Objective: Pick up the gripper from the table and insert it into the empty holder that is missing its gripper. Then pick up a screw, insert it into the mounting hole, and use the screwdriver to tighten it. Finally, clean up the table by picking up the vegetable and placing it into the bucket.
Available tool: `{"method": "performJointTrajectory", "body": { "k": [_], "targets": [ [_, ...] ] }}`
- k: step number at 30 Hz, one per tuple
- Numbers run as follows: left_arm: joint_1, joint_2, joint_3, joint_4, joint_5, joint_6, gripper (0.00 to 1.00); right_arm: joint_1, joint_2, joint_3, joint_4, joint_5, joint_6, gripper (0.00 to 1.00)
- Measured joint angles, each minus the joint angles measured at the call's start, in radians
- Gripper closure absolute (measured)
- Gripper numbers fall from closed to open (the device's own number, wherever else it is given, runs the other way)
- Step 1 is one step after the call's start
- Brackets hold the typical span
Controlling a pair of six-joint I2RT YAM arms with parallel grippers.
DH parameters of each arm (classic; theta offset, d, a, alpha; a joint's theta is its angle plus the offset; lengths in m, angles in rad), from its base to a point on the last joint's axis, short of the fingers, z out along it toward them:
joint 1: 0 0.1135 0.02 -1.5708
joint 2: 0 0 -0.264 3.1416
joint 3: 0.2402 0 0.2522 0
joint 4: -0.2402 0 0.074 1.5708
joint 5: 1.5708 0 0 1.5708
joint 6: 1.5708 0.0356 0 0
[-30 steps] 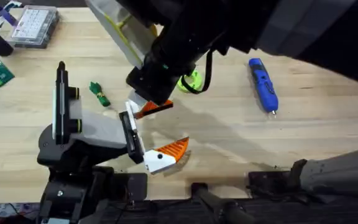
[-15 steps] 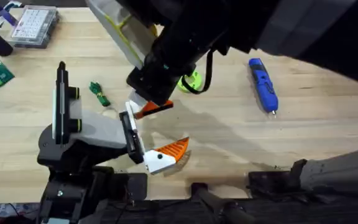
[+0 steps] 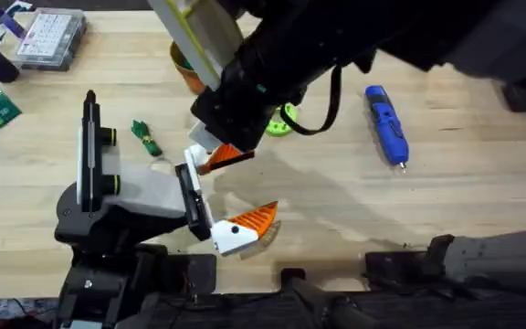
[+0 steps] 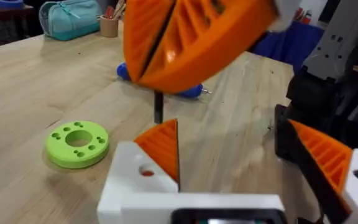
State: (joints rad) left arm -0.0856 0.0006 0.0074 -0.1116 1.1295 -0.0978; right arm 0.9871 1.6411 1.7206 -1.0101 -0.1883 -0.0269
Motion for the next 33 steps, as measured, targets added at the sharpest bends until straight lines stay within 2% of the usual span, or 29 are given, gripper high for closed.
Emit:
{"method": "performJointTrajectory", "body": {
  "k": [33],
  "targets": [
    [0.0, 0.0, 0.0, 0.0, 0.0, 0.0, 0.014, 0.0, 0.003, 0.012, -0.015, -0.023, -0.008, 0.986]
  ]
}}
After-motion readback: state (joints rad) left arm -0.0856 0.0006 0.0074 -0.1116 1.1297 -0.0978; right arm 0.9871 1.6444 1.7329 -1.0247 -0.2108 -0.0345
